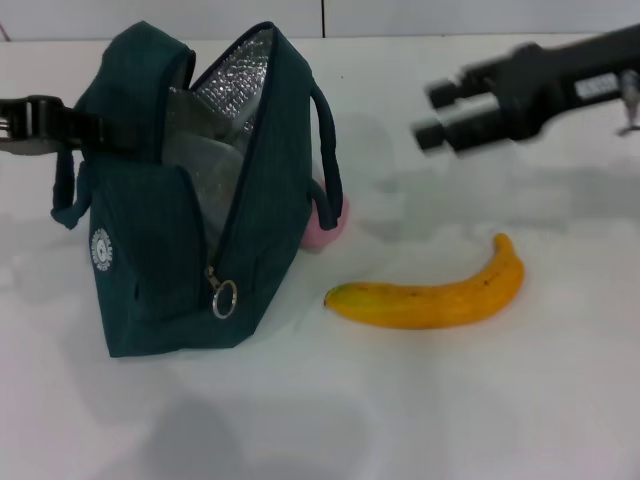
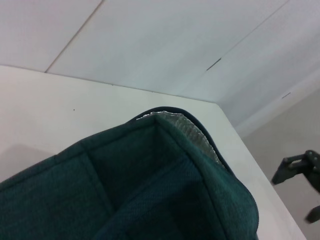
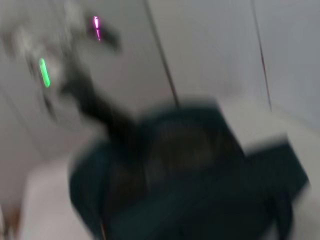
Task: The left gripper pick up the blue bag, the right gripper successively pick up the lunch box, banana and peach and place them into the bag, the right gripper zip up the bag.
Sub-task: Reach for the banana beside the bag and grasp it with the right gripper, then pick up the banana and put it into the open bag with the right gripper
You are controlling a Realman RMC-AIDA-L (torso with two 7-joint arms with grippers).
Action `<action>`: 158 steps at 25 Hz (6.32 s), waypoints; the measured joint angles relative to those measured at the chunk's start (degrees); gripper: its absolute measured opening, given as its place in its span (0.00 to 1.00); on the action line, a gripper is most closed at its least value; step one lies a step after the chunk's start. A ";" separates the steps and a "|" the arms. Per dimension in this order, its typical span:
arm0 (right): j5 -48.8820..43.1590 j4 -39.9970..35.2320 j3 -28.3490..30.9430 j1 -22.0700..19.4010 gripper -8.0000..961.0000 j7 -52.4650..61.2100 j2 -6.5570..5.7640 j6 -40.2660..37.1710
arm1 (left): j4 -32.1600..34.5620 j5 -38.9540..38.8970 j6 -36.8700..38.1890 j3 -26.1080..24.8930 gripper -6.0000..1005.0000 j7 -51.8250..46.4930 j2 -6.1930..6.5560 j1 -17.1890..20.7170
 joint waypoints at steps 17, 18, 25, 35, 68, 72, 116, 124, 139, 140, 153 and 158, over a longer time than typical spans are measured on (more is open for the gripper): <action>-43.61 -18.04 8.70 9.50 0.88 -7.64 5.55 -28.47 | -0.17 0.00 0.32 -0.03 0.05 -0.06 -0.99 0.40; -45.12 -17.88 7.63 9.49 0.89 -8.90 6.14 -28.18 | -0.17 -0.07 0.35 -0.04 0.05 -0.08 -1.11 0.43; -53.97 -18.42 1.38 6.36 0.90 -16.85 11.93 -23.01 | -0.32 -2.24 0.43 -0.15 0.05 -0.88 -1.37 1.20; -54.22 -14.68 -5.72 5.15 0.87 -19.58 12.04 -13.98 | -0.78 -2.33 0.31 -0.18 0.05 -0.94 -1.75 1.06; -52.10 -3.72 -12.93 7.78 0.72 -19.14 12.50 -5.20 | -0.52 -2.37 0.43 -0.18 0.05 -0.93 -1.72 0.63; -51.53 -4.87 -12.59 7.81 0.61 -18.78 12.43 -6.83 | -0.59 -2.37 0.43 -0.18 0.05 -0.83 -1.54 0.84; -3.88 31.76 30.55 12.01 0.48 11.72 10.27 -32.56 | -0.71 -2.46 0.51 0.28 0.06 2.56 -1.97 0.36; -4.53 36.80 28.84 12.00 0.48 16.17 11.58 -25.83 | -0.85 -3.35 0.40 -0.01 0.06 4.46 -1.86 0.28; -3.64 45.40 28.40 12.66 0.49 16.37 12.55 -13.49 | -0.89 -4.04 0.16 0.26 0.06 7.01 -3.31 0.26; -3.45 46.08 28.40 12.82 0.49 16.32 12.59 -12.45 | -0.91 -4.04 0.16 0.26 0.06 7.22 -3.37 0.26; -1.42 49.46 28.47 15.61 0.52 15.71 12.58 -6.85 | -2.77 -4.04 0.17 0.26 0.06 9.35 -3.64 -0.92; -0.83 49.72 28.40 15.68 0.53 15.70 12.59 -5.70 | -3.41 -4.04 0.17 0.26 0.06 9.52 -3.44 -1.29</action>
